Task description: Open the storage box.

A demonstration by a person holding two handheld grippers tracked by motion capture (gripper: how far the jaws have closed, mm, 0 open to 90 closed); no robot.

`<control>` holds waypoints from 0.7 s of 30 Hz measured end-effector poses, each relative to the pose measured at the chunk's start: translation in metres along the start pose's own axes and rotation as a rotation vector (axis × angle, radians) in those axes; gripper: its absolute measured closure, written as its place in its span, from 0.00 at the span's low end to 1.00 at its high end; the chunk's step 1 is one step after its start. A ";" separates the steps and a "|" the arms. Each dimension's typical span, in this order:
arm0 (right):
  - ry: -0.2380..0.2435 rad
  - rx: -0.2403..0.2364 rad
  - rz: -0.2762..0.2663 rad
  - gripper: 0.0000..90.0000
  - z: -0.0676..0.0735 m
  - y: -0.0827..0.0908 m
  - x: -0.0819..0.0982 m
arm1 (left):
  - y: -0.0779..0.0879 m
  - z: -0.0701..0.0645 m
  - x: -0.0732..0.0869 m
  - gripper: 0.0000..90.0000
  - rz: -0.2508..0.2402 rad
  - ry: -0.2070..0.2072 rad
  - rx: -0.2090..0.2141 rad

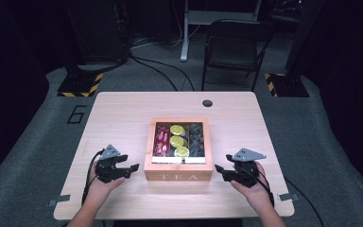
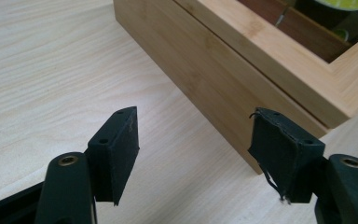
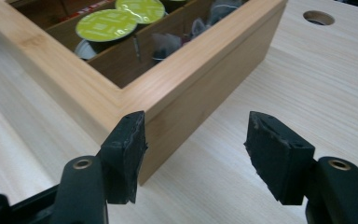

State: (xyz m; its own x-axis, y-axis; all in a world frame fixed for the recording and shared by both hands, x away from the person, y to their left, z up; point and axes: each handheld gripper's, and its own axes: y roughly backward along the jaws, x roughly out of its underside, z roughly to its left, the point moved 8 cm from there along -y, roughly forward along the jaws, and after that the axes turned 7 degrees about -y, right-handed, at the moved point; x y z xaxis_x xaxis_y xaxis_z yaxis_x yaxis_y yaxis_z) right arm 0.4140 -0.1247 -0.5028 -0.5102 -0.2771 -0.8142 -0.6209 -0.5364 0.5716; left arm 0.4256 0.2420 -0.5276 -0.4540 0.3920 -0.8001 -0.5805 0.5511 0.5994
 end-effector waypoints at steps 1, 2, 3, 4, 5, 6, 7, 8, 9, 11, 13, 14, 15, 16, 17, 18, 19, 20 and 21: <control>0.008 -0.006 -0.002 0.42 0.003 0.001 0.000 | 0.002 -0.001 -0.001 0.36 -0.002 -0.003 0.002; 0.010 -0.012 -0.005 0.42 0.006 0.001 0.000 | 0.003 -0.002 -0.002 0.36 -0.007 0.001 0.009; 0.018 -0.020 -0.001 0.42 0.009 0.002 0.000 | 0.004 -0.003 -0.002 0.36 -0.012 -0.002 0.009; 0.024 -0.024 0.002 0.42 0.012 0.003 0.001 | 0.005 -0.005 -0.003 0.37 -0.017 0.002 0.012; 0.028 -0.034 -0.002 0.42 0.015 0.003 0.001 | 0.006 -0.005 -0.004 0.37 -0.021 -0.006 0.014; 0.031 -0.044 0.000 0.42 0.018 0.004 0.001 | 0.006 -0.007 -0.005 0.37 -0.031 0.001 0.011; 0.034 -0.054 -0.004 0.42 0.020 0.004 0.001 | 0.008 -0.007 -0.005 0.37 -0.026 -0.010 0.019; 0.035 -0.055 -0.006 0.41 0.022 0.004 0.000 | 0.008 -0.009 -0.005 0.37 -0.032 -0.002 0.025; 0.046 -0.057 -0.007 0.41 0.024 0.004 0.000 | 0.009 -0.011 -0.006 0.37 -0.036 -0.004 0.027; 0.051 -0.057 -0.007 0.41 0.025 0.004 0.000 | 0.011 -0.014 -0.007 0.37 -0.036 -0.011 0.041; 0.047 -0.063 -0.001 0.41 0.026 0.002 0.001 | 0.012 -0.018 -0.007 0.37 -0.039 -0.016 0.049; 0.040 -0.064 0.008 0.41 0.026 0.001 0.002 | 0.012 -0.020 -0.008 0.37 -0.047 -0.024 0.046; 0.046 -0.073 0.011 0.41 0.026 0.000 0.003 | 0.013 -0.022 -0.009 0.37 -0.048 -0.026 0.051; 0.041 -0.073 0.019 0.41 0.027 -0.001 0.004 | 0.013 -0.024 -0.009 0.37 -0.047 -0.033 0.055; 0.049 -0.073 0.022 0.41 0.027 -0.002 0.005 | 0.013 -0.027 -0.009 0.37 -0.050 -0.034 0.060; 0.052 -0.074 0.026 0.42 0.027 -0.003 0.006 | 0.014 -0.029 -0.009 0.37 -0.045 -0.046 0.065; 0.051 -0.070 0.032 0.42 0.028 -0.004 0.006 | 0.014 -0.031 -0.009 0.37 -0.051 -0.048 0.065; 0.054 -0.072 0.031 0.42 0.029 -0.004 0.006 | 0.014 -0.033 -0.009 0.37 -0.050 -0.051 0.069; 0.057 -0.069 0.025 0.41 0.029 -0.005 0.006 | 0.014 -0.035 -0.009 0.37 -0.045 -0.060 0.079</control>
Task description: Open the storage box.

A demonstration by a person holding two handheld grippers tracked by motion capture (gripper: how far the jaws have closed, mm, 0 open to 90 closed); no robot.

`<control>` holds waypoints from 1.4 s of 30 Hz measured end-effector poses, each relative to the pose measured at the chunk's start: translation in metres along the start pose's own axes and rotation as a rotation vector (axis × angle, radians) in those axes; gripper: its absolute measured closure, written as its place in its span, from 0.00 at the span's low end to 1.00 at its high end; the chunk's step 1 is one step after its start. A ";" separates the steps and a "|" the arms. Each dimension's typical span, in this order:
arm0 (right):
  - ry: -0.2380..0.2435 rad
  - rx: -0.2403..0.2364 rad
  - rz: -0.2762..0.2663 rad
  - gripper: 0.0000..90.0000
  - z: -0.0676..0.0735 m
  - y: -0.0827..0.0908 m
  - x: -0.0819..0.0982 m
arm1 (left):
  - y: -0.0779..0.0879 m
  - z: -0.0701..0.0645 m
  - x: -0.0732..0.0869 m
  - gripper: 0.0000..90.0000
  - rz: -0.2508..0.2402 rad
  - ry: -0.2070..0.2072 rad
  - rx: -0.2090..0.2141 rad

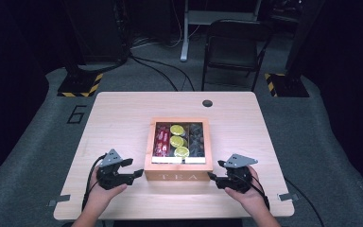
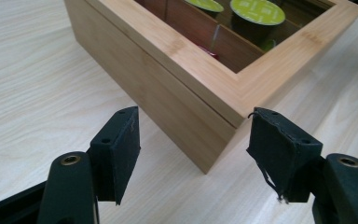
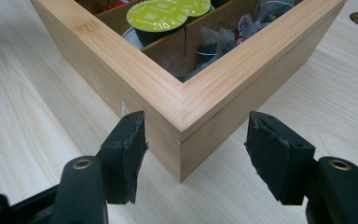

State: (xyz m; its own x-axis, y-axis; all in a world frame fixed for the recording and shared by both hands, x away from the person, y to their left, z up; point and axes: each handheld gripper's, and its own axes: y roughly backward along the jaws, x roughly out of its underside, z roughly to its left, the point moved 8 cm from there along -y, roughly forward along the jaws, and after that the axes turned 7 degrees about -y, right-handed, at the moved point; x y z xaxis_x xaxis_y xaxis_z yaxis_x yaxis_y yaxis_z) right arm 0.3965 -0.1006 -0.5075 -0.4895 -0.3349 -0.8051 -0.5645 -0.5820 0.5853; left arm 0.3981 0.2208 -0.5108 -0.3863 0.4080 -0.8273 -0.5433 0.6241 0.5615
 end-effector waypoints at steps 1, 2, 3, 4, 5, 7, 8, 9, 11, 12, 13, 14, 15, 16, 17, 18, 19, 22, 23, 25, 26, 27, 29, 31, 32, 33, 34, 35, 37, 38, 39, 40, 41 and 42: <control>0.002 -0.007 0.007 0.39 0.001 0.000 0.001 | 0.000 -0.002 0.000 0.37 -0.002 -0.005 0.001; 0.001 -0.010 0.008 0.38 0.002 -0.001 0.001 | -0.001 -0.003 0.000 0.37 -0.001 -0.005 0.005; 0.007 -0.012 0.010 0.35 0.002 -0.001 0.001 | -0.002 -0.005 0.000 0.37 -0.001 -0.010 0.008; 0.010 -0.017 0.018 0.34 0.002 -0.002 0.002 | -0.002 -0.006 0.000 0.37 0.001 -0.013 0.013; 0.003 -0.021 0.029 0.33 0.003 -0.004 0.003 | -0.003 -0.007 0.001 0.37 0.007 -0.016 0.021; 0.004 -0.022 0.054 0.32 0.003 -0.007 0.006 | -0.005 -0.009 0.001 0.37 0.014 -0.025 0.025; 0.007 -0.018 0.060 0.32 0.002 -0.009 0.007 | -0.007 -0.010 0.002 0.37 0.012 -0.022 0.025; 0.007 -0.018 0.075 0.32 0.003 -0.011 0.009 | -0.008 -0.010 0.002 0.37 0.021 -0.028 0.032; 0.021 -0.013 0.094 0.34 0.003 -0.014 0.011 | -0.011 -0.011 0.003 0.38 0.028 -0.031 0.036; 0.033 -0.011 0.093 0.35 0.003 -0.015 0.012 | -0.012 -0.011 0.004 0.39 0.030 -0.036 0.035; 0.032 0.001 0.089 0.35 0.002 -0.016 0.011 | -0.014 -0.011 0.005 0.39 0.038 -0.041 0.036; 0.034 0.005 0.090 0.35 0.002 -0.016 0.012 | -0.015 -0.011 0.005 0.39 0.040 -0.032 0.037; 0.030 0.010 0.085 0.35 0.001 -0.017 0.011 | -0.016 -0.011 0.005 0.39 0.039 -0.031 0.039; 0.028 0.008 0.089 0.35 0.001 -0.017 0.011 | -0.017 -0.011 0.006 0.40 0.037 -0.025 0.045; 0.034 0.013 0.083 0.35 0.000 -0.018 0.011 | -0.017 -0.011 0.005 0.40 0.034 -0.029 0.040; 0.033 0.013 0.083 0.34 -0.001 -0.018 0.011 | -0.018 -0.012 0.006 0.40 0.039 -0.028 0.044; 0.023 0.018 0.081 0.34 -0.001 -0.018 0.011 | -0.019 -0.012 0.005 0.41 0.033 -0.031 0.036; 0.023 0.015 0.089 0.34 -0.003 -0.021 0.012 | -0.022 -0.012 0.006 0.41 0.040 -0.043 0.034; 0.027 0.011 0.090 0.34 -0.004 -0.022 0.012 | -0.023 -0.013 0.006 0.41 0.045 -0.043 0.035; 0.022 0.000 0.097 0.38 -0.004 -0.023 0.013 | -0.024 -0.013 0.006 0.41 0.052 -0.046 0.036; 0.009 -0.012 0.096 0.41 -0.003 -0.024 0.013 | -0.025 -0.014 0.006 0.41 0.056 -0.044 0.039; 0.002 -0.024 0.093 0.45 -0.002 -0.024 0.013 | -0.026 -0.014 0.006 0.42 0.056 -0.043 0.037; 0.005 -0.046 0.095 0.47 -0.002 -0.024 0.013 | -0.026 -0.015 0.006 0.44 0.056 -0.045 0.035; 0.003 -0.058 0.090 0.47 -0.003 -0.025 0.013 | -0.027 -0.015 0.006 0.45 0.061 -0.049 0.036; -0.002 -0.066 0.088 0.47 -0.002 -0.026 0.013 | -0.027 -0.015 0.006 0.46 0.062 -0.051 0.038; -0.005 -0.070 0.090 0.48 -0.002 -0.026 0.014 | -0.028 -0.016 0.006 0.47 0.062 -0.054 0.037; -0.009 -0.064 0.089 0.48 -0.002 -0.027 0.014 | -0.028 -0.016 0.006 0.48 0.062 -0.059 0.033; -0.006 -0.065 0.089 0.49 -0.002 -0.027 0.014 | -0.029 -0.016 0.006 0.49 0.065 -0.063 0.036; 0.001 -0.065 0.089 0.49 0.000 -0.028 0.014 | -0.030 -0.017 0.005 0.49 0.063 -0.071 0.037; -0.003 -0.055 0.093 0.49 0.000 -0.028 0.014 | -0.030 -0.018 0.005 0.49 0.065 -0.076 0.041; -0.006 -0.051 0.092 0.49 0.001 -0.028 0.014 | -0.031 -0.018 0.004 0.50 0.062 -0.081 0.039; -0.004 -0.048 0.094 0.49 0.001 -0.028 0.014 | -0.031 -0.019 0.004 0.50 0.066 -0.087 0.033; -0.004 -0.048 0.097 0.49 0.001 -0.027 0.014 | -0.031 -0.019 0.004 0.50 0.069 -0.095 0.032; -0.001 -0.050 0.099 0.50 0.000 -0.027 0.014 | -0.031 -0.019 0.004 0.50 0.066 -0.096 0.028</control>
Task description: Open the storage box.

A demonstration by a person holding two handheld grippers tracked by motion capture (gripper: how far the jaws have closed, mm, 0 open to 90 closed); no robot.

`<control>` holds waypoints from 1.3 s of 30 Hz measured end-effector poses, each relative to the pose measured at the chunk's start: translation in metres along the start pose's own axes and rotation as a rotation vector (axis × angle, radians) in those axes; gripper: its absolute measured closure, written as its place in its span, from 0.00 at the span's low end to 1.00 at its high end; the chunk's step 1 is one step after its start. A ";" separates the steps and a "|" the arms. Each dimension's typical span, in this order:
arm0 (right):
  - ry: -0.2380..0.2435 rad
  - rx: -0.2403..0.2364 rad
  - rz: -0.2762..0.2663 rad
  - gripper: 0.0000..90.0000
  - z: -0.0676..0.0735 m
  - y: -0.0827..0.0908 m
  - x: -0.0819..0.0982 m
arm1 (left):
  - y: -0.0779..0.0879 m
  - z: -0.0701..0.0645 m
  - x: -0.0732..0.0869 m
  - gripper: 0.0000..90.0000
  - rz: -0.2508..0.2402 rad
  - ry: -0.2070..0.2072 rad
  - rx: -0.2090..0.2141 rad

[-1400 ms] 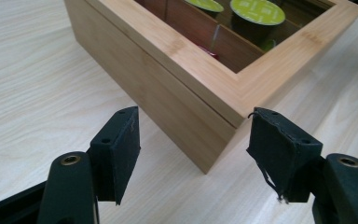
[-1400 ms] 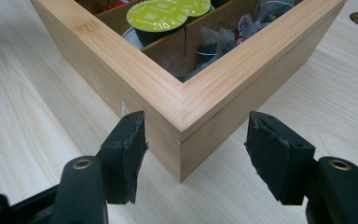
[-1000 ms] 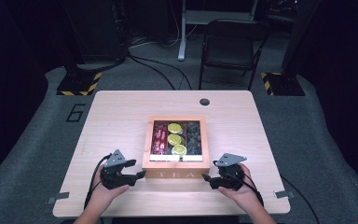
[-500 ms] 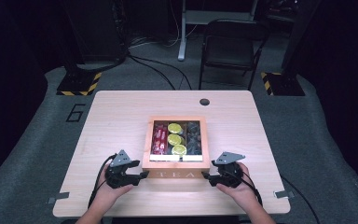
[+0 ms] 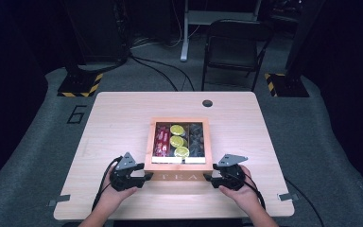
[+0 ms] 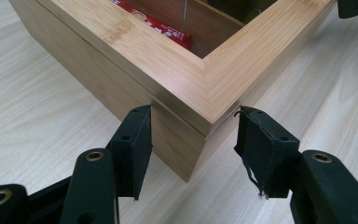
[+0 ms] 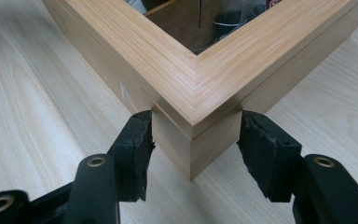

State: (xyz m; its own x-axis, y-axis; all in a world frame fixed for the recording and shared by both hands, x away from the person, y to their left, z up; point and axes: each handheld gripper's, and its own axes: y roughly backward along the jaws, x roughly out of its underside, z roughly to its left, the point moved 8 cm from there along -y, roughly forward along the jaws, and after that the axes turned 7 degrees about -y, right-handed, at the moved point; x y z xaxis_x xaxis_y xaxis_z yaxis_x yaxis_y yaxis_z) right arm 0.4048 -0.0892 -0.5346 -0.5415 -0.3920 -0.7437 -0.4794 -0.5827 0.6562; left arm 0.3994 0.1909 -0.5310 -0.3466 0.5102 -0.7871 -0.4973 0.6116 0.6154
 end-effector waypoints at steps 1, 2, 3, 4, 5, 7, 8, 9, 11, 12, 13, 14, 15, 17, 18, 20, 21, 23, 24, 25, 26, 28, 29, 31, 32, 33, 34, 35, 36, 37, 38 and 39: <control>-0.003 -0.001 0.001 0.50 0.000 0.000 0.000 | 0.000 0.000 0.000 0.50 -0.002 0.002 0.001; 0.002 -0.002 0.001 0.50 0.000 0.000 0.000 | 0.001 0.000 0.000 0.50 -0.002 -0.002 -0.002; 0.002 -0.001 0.001 0.50 0.000 0.000 0.000 | 0.001 0.000 -0.001 0.51 -0.005 -0.003 -0.005; 0.008 -0.002 -0.001 0.51 0.000 0.000 0.000 | 0.001 -0.001 -0.001 0.51 -0.002 -0.002 -0.001; 0.016 -0.003 -0.001 0.51 0.000 0.001 0.000 | 0.001 -0.001 -0.001 0.51 -0.005 0.001 -0.002; 0.011 -0.003 -0.003 0.51 0.000 0.001 0.000 | 0.002 -0.001 -0.001 0.51 -0.005 -0.003 -0.004; 0.007 -0.006 -0.009 0.51 0.000 0.002 -0.001 | 0.002 -0.001 -0.001 0.51 -0.005 -0.001 -0.004; 0.002 -0.010 -0.010 0.51 0.000 0.002 -0.001 | 0.002 -0.001 -0.001 0.51 -0.005 -0.001 -0.004; 0.001 -0.013 -0.015 0.52 0.000 0.003 -0.001 | 0.002 -0.001 -0.001 0.51 -0.006 0.002 -0.005; -0.015 -0.013 -0.020 0.52 0.000 0.004 -0.002 | 0.002 -0.001 -0.002 0.51 -0.008 0.006 -0.003; -0.014 -0.016 -0.024 0.52 0.000 0.004 -0.003 | 0.002 -0.001 -0.002 0.51 -0.016 0.010 -0.007; -0.024 -0.024 -0.030 0.52 0.000 0.005 -0.003 | 0.003 -0.001 -0.003 0.51 -0.017 0.015 -0.002; -0.027 -0.027 -0.034 0.52 0.000 0.006 -0.004 | 0.004 0.000 -0.004 0.51 -0.029 0.026 -0.005; -0.022 -0.025 -0.037 0.53 0.001 0.007 -0.004 | 0.004 -0.001 -0.005 0.51 -0.019 0.013 -0.016; -0.026 -0.016 -0.041 0.53 0.001 0.008 -0.005 | 0.004 -0.001 -0.005 0.51 -0.016 0.008 -0.023; -0.013 -0.014 -0.068 0.58 0.001 0.011 -0.008 | 0.006 -0.002 -0.009 0.53 -0.043 0.002 -0.024; -0.009 -0.015 -0.084 0.62 0.003 0.013 -0.010 | 0.007 -0.001 -0.011 0.55 -0.056 0.007 -0.028; -0.023 -0.017 -0.100 0.64 0.003 0.014 -0.012 | 0.008 -0.001 -0.012 0.56 -0.065 0.019 -0.020; -0.019 -0.014 -0.100 0.64 0.003 0.015 -0.012 | 0.008 -0.001 -0.012 0.56 -0.064 0.017 -0.024; -0.014 -0.012 -0.100 0.64 0.003 0.015 -0.012 | 0.008 -0.001 -0.012 0.56 -0.060 0.014 -0.024; -0.014 -0.011 -0.100 0.64 0.003 0.015 -0.013 | 0.008 -0.001 -0.013 0.56 -0.060 0.010 -0.028; -0.017 -0.012 -0.104 0.64 0.003 0.015 -0.013 | 0.008 -0.001 -0.014 0.56 -0.061 0.009 -0.032; -0.017 -0.014 -0.109 0.64 0.003 0.015 -0.013 | 0.008 -0.001 -0.014 0.56 -0.062 0.007 -0.035; -0.026 -0.010 -0.120 0.64 0.004 0.015 -0.015 | 0.009 0.000 -0.016 0.55 -0.075 0.012 -0.037; -0.015 -0.010 -0.127 0.64 0.003 0.015 -0.016 | 0.010 0.000 -0.018 0.55 -0.080 0.016 -0.032; -0.026 -0.008 -0.130 0.63 0.004 0.016 -0.017 | 0.011 0.000 -0.019 0.54 -0.083 0.018 -0.031; -0.022 -0.008 -0.142 0.63 0.003 0.017 -0.019 | 0.012 0.001 -0.021 0.54 -0.095 0.019 -0.038; -0.020 -0.008 -0.148 0.62 0.003 0.018 -0.020 | 0.013 0.002 -0.022 0.53 -0.100 0.024 -0.036; -0.017 -0.003 -0.156 0.62 0.003 0.019 -0.022 | 0.014 0.002 -0.023 0.53 -0.102 0.023 -0.034; -0.026 -0.003 -0.159 0.61 0.003 0.020 -0.023 | 0.015 0.003 -0.025 0.52 -0.112 0.026 -0.041; -0.026 0.007 -0.165 0.61 0.003 0.021 -0.025 | 0.016 0.003 -0.026 0.52 -0.122 0.036 -0.041; -0.029 0.009 -0.174 0.61 0.004 0.022 -0.026 | 0.017 0.003 -0.027 0.52 -0.124 0.040 -0.038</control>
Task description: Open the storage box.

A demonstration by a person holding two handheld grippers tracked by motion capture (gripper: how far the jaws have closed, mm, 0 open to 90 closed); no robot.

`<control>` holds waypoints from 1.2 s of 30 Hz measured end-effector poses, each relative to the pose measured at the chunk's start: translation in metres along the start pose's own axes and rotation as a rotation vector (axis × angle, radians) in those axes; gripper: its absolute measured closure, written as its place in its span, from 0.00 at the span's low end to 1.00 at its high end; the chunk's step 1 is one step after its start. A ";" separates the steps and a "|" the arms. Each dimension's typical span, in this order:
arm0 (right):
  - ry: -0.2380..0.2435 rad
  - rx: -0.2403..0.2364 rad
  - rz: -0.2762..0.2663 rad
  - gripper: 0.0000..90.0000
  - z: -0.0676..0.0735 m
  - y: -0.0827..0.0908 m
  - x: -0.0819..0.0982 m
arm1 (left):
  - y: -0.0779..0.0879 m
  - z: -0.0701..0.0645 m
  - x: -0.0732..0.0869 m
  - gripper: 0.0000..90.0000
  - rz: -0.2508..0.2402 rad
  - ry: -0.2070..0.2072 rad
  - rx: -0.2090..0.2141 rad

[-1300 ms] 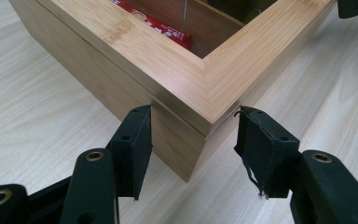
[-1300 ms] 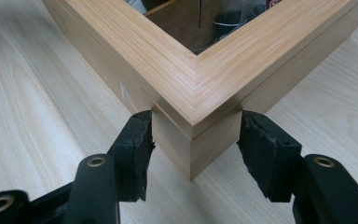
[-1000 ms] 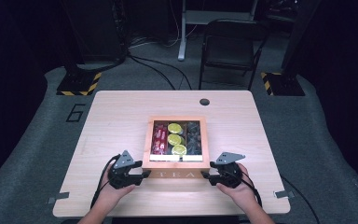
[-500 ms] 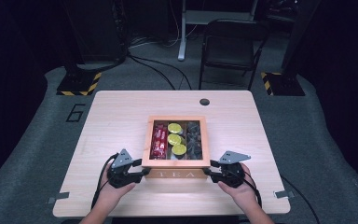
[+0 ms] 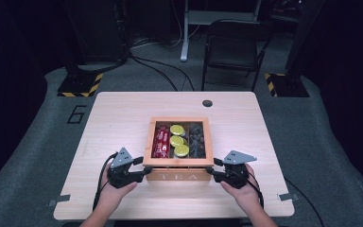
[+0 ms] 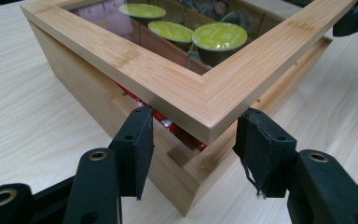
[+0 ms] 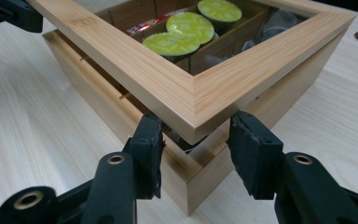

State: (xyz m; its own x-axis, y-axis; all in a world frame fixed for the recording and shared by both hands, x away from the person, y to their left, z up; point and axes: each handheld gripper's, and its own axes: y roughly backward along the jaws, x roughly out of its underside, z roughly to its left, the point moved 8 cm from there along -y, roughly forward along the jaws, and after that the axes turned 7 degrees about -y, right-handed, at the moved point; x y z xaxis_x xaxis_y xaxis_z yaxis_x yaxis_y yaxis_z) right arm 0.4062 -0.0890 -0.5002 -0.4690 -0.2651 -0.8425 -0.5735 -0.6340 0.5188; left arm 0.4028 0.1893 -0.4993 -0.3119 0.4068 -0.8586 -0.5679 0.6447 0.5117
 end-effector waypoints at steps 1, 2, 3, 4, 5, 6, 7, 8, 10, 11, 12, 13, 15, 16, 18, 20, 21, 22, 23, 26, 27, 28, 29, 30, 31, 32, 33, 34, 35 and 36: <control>-0.003 0.004 -0.004 0.61 0.000 0.001 -0.001 | 0.001 0.001 -0.002 0.52 -0.007 0.004 -0.002; -0.006 0.005 -0.005 0.60 0.000 0.002 -0.003 | 0.001 0.001 -0.003 0.52 -0.006 0.002 -0.003; -0.009 0.009 -0.014 0.60 0.000 0.002 -0.005 | 0.002 0.002 -0.005 0.52 -0.011 0.004 -0.010; -0.006 0.014 -0.015 0.60 0.000 0.003 -0.006 | 0.003 0.002 -0.007 0.52 -0.006 0.005 -0.005; -0.012 0.015 -0.024 0.60 0.000 0.004 -0.008 | 0.003 0.003 -0.009 0.51 -0.013 0.005 -0.016; -0.026 0.016 -0.028 0.60 0.000 0.004 -0.010 | 0.004 0.003 -0.011 0.51 -0.022 0.013 -0.022; -0.024 0.018 -0.035 0.59 -0.001 0.005 -0.012 | 0.005 0.004 -0.012 0.51 -0.020 0.020 -0.018; -0.023 0.020 -0.040 0.58 -0.002 0.005 -0.014 | 0.006 0.004 -0.014 0.51 -0.021 0.030 -0.017; -0.031 0.023 -0.043 0.58 -0.002 0.006 -0.018 | 0.008 0.004 -0.018 0.51 -0.029 0.037 -0.024; -0.029 0.021 -0.046 0.58 -0.003 0.007 -0.019 | 0.008 0.005 -0.019 0.51 -0.027 0.027 -0.029; -0.034 0.022 -0.048 0.58 -0.003 0.007 -0.021 | 0.009 0.005 -0.020 0.51 -0.024 0.028 -0.025; -0.036 0.024 -0.046 0.58 -0.003 0.008 -0.022 | 0.009 0.006 -0.022 0.51 -0.024 0.028 -0.026; -0.030 0.029 -0.051 0.58 -0.004 0.009 -0.025 | 0.011 0.007 -0.025 0.50 -0.025 0.027 -0.023; -0.023 0.031 -0.052 0.58 -0.004 0.010 -0.027 | 0.011 0.007 -0.026 0.50 -0.031 0.026 -0.028; -0.012 0.035 -0.053 0.58 -0.004 0.012 -0.031 | 0.012 0.008 -0.029 0.50 -0.033 0.022 -0.029; -0.010 0.035 -0.051 0.58 -0.004 0.013 -0.033 | 0.013 0.009 -0.032 0.50 -0.038 0.020 -0.030; -0.012 0.039 -0.055 0.58 -0.004 0.013 -0.035 | 0.014 0.010 -0.034 0.51 -0.039 0.020 -0.029; -0.008 0.041 -0.056 0.57 -0.004 0.013 -0.037 | 0.014 0.010 -0.036 0.51 -0.044 0.023 -0.032; -0.008 0.039 -0.056 0.57 -0.004 0.013 -0.039 | 0.015 0.011 -0.038 0.51 -0.045 0.022 -0.030; -0.024 0.045 -0.069 0.57 -0.005 0.014 -0.046 | 0.017 0.013 -0.044 0.51 -0.052 0.020 -0.029; -0.025 0.046 -0.074 0.57 -0.006 0.014 -0.048 | 0.017 0.014 -0.047 0.51 -0.060 0.023 -0.033; -0.026 0.045 -0.075 0.57 -0.006 0.015 -0.050 | 0.018 0.015 -0.049 0.51 -0.056 0.015 -0.035; -0.029 0.045 -0.082 0.57 -0.007 0.015 -0.053 | 0.019 0.016 -0.051 0.51 -0.056 0.009 -0.036; -0.034 0.044 -0.082 0.57 -0.006 0.016 -0.055 | 0.020 0.017 -0.054 0.51 -0.060 0.011 -0.037; -0.028 0.045 -0.086 0.57 -0.007 0.017 -0.058 | 0.020 0.018 -0.056 0.51 -0.061 0.010 -0.037; -0.029 0.044 -0.087 0.57 -0.007 0.017 -0.061 | 0.021 0.019 -0.058 0.51 -0.062 0.007 -0.037; -0.028 0.047 -0.092 0.57 -0.008 0.017 -0.063 | 0.021 0.020 -0.060 0.51 -0.066 0.013 -0.036; -0.026 0.046 -0.093 0.57 -0.008 0.018 -0.065 | 0.021 0.021 -0.062 0.51 -0.078 0.023 -0.036; -0.029 0.050 -0.094 0.57 -0.008 0.018 -0.067 | 0.021 0.021 -0.064 0.51 -0.083 0.035 -0.029; -0.024 0.050 -0.097 0.57 -0.009 0.019 -0.070 | 0.021 0.023 -0.065 0.51 -0.089 0.038 -0.029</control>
State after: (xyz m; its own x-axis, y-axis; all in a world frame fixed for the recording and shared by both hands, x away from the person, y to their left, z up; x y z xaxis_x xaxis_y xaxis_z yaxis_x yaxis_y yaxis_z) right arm 0.4346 -0.0890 -0.4326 -0.4257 -0.1863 -0.8855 -0.6493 -0.6187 0.4423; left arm 0.4283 0.1912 -0.4316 -0.2873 0.3237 -0.9015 -0.6161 0.6582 0.4327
